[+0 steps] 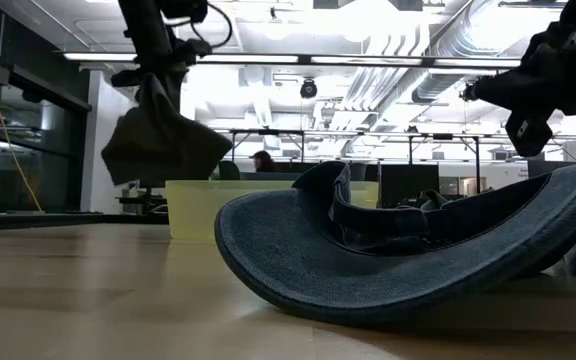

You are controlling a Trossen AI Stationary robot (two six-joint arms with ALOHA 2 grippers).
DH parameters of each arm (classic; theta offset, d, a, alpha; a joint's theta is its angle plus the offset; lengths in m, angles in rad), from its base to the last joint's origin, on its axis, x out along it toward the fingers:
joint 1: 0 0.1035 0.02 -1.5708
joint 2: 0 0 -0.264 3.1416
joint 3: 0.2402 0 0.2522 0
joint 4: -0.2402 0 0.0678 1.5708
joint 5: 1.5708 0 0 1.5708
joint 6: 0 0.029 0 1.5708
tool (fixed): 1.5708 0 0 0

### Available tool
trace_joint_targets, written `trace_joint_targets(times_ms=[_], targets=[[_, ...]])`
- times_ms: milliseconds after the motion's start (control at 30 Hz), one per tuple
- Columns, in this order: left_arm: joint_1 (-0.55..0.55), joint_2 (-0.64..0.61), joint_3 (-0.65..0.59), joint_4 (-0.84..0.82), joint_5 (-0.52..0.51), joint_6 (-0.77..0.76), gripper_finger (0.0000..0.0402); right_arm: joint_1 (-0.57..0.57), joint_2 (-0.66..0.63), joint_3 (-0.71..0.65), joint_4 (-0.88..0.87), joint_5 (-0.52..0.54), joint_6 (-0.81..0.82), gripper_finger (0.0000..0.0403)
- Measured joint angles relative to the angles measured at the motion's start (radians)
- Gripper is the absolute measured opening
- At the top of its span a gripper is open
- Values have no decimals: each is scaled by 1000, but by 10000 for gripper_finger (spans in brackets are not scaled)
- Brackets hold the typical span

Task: Pick & Place hat
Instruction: Put the gray cap into the blue bin

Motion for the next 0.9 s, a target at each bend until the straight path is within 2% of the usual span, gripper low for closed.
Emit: trace_joint_targets(times_ms=[100,300,400,700,900], targets=[[0,-3,34,9,-10,7,0,0,0,0,39,19,5,63],[0,-3,87,-1,-30,30,0,0,0,0,131,39,-139,144],[0,0,87,-26,-11,31,0,0,0,0,126,70,-153,170],[0,30,86,-86,-20,29,0,0,14,0,104,58,-168,183],[0,22,86,-88,-29,20,0,0,126,19,112,27,-173,183]])
